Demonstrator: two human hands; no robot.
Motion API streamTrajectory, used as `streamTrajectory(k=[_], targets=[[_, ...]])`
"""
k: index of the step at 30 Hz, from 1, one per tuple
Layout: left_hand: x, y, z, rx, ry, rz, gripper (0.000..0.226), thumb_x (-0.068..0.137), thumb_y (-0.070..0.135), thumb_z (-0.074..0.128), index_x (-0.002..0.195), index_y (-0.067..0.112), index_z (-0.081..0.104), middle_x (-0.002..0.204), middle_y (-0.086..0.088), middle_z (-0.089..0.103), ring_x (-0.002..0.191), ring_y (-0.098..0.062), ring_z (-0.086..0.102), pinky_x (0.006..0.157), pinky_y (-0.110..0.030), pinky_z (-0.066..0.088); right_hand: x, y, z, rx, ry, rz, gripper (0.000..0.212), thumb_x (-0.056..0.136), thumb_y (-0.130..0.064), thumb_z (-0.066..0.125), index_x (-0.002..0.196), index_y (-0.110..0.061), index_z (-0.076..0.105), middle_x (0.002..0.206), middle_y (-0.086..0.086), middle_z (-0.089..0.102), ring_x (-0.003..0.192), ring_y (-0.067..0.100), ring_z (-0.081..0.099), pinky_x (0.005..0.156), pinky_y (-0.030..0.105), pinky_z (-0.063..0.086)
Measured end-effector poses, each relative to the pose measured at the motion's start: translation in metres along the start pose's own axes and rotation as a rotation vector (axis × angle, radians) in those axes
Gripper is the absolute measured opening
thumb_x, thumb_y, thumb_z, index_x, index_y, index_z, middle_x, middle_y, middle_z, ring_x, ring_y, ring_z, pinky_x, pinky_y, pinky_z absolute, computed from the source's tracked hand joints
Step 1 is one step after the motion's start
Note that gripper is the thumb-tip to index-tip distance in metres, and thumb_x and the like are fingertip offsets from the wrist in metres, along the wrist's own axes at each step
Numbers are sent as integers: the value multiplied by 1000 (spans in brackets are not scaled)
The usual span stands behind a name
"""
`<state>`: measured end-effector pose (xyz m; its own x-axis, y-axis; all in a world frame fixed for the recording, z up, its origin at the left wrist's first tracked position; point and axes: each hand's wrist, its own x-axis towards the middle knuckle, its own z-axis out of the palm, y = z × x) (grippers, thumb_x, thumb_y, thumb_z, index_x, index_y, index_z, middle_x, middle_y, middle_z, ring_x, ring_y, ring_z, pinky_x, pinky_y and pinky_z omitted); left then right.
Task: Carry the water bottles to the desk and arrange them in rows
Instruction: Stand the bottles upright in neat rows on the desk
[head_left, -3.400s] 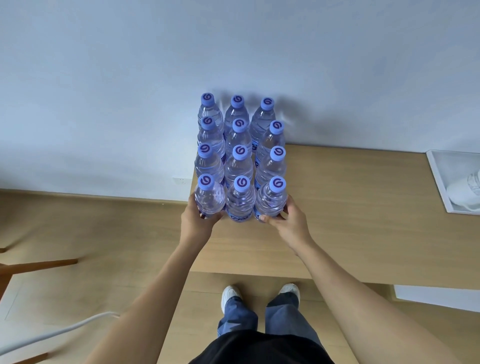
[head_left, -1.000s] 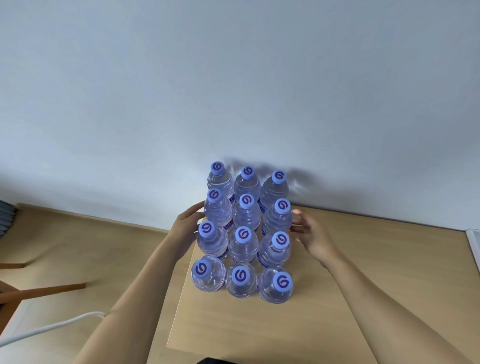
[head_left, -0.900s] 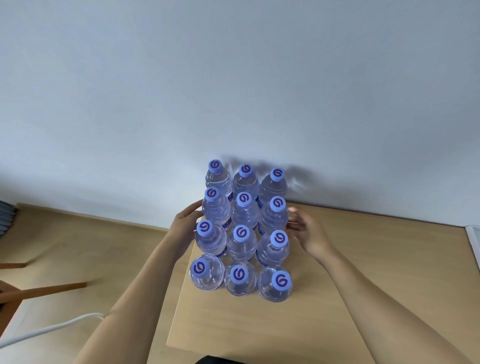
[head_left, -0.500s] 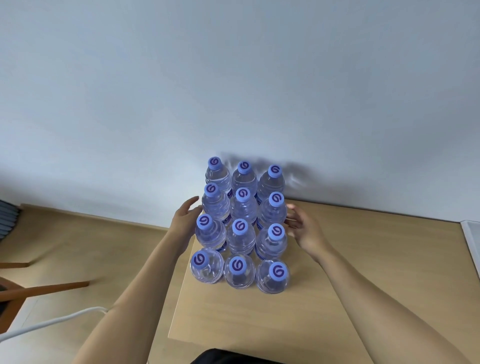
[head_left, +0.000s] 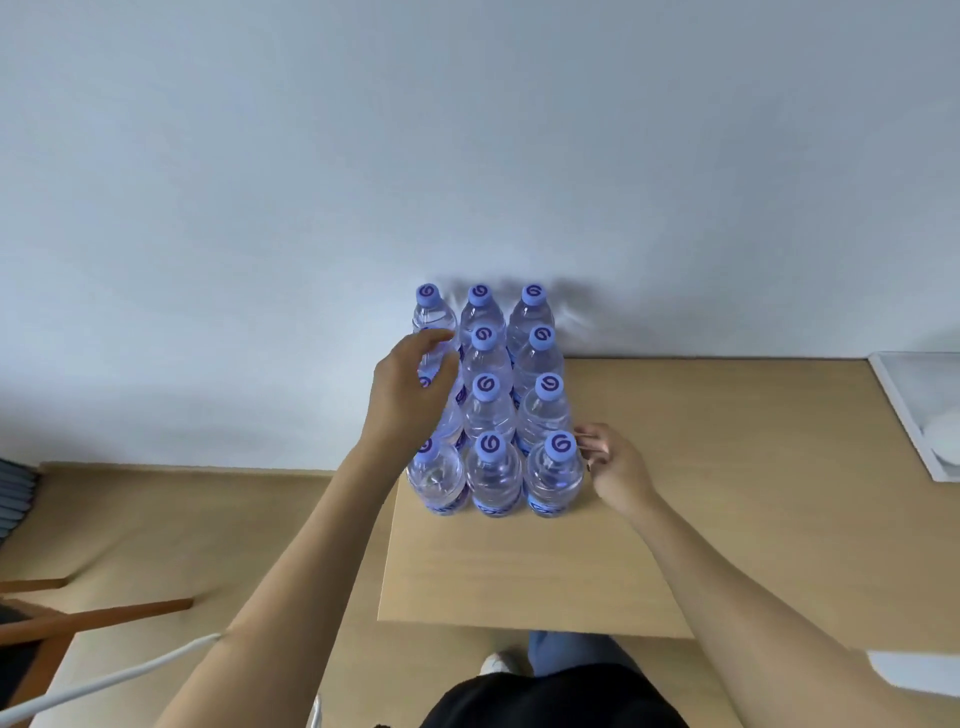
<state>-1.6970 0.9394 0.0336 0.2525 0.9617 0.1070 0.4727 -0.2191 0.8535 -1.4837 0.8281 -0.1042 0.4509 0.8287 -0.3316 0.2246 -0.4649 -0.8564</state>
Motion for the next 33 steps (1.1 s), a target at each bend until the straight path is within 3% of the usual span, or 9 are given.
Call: streamTrajectory(k=[5, 8, 11, 16, 22, 25, 27, 30, 33], targets=[[-26, 29, 29, 120, -301, 331, 28, 93, 20, 64, 120, 14, 65, 110, 7, 65, 100, -1, 55, 83, -2, 36, -39, 16, 14, 78, -83, 20, 50, 76, 17, 59, 106, -23, 59, 102, -6, 68, 99, 13, 63, 70, 3, 43], [-35, 32, 52, 252, -564, 386, 35, 89, 22, 69, 123, 13, 64, 116, -1, 67, 106, -14, 59, 91, -25, 45, -53, 23, 24, 144, -57, 1, 51, 75, 7, 73, 116, -19, 57, 107, -4, 69, 103, 14, 65, 77, 11, 48], [-37, 26, 69, 435, -679, 436, 34, 89, 15, 66, 123, 11, 65, 119, -2, 66, 108, -18, 58, 92, -31, 43, -59, 25, 36, 182, -1, -60, 53, 73, -4, 82, 116, -20, 56, 105, -4, 70, 98, 11, 68, 82, 24, 53], [-35, 18, 75, 485, -645, 505, 27, 91, 8, 60, 117, 7, 67, 109, -5, 69, 100, -22, 61, 87, -34, 45, -54, 28, 41, 172, 82, -138, 53, 73, -5, 82, 103, -40, 56, 99, -8, 71, 92, 9, 69, 83, 33, 55], [-32, 16, 77, 476, -652, 512, 27, 92, 12, 62, 118, 8, 68, 109, -4, 69, 101, -21, 62, 87, -38, 47, -51, 30, 39, 186, 44, -181, 63, 73, -2, 80, 111, -45, 53, 107, -10, 70, 100, 5, 67, 87, 25, 53], [-32, 16, 73, 468, -660, 475, 43, 88, 18, 69, 129, 12, 60, 120, -5, 66, 108, -22, 59, 91, -28, 43, -54, 30, 41, 207, 55, -161, 66, 73, -2, 80, 114, -45, 53, 107, -15, 71, 100, 1, 67, 84, 17, 50], [-34, 15, 67, 481, -647, 427, 56, 85, 25, 73, 136, 15, 52, 127, -3, 62, 113, -22, 58, 91, -29, 44, -59, 32, 47, 246, 82, -115, 64, 73, -5, 82, 123, -33, 54, 116, -9, 67, 107, 7, 65, 91, 27, 52], [-37, 11, 55, 598, -583, 390, 52, 84, 33, 73, 128, 17, 52, 123, 2, 59, 108, -21, 57, 83, -41, 50, -73, 34, 67, 244, 187, 54, 74, 73, -9, 85, 136, -5, 46, 127, 5, 55, 119, 22, 55, 102, 40, 46], [-39, 8, 41, 742, -603, 360, 42, 87, 31, 67, 124, 18, 54, 118, 2, 58, 107, -20, 55, 82, -39, 50, -90, 38, 93, 210, 246, 225, 60, 75, -13, 84, 122, 1, 51, 114, 9, 52, 109, 28, 52, 93, 34, 43]])
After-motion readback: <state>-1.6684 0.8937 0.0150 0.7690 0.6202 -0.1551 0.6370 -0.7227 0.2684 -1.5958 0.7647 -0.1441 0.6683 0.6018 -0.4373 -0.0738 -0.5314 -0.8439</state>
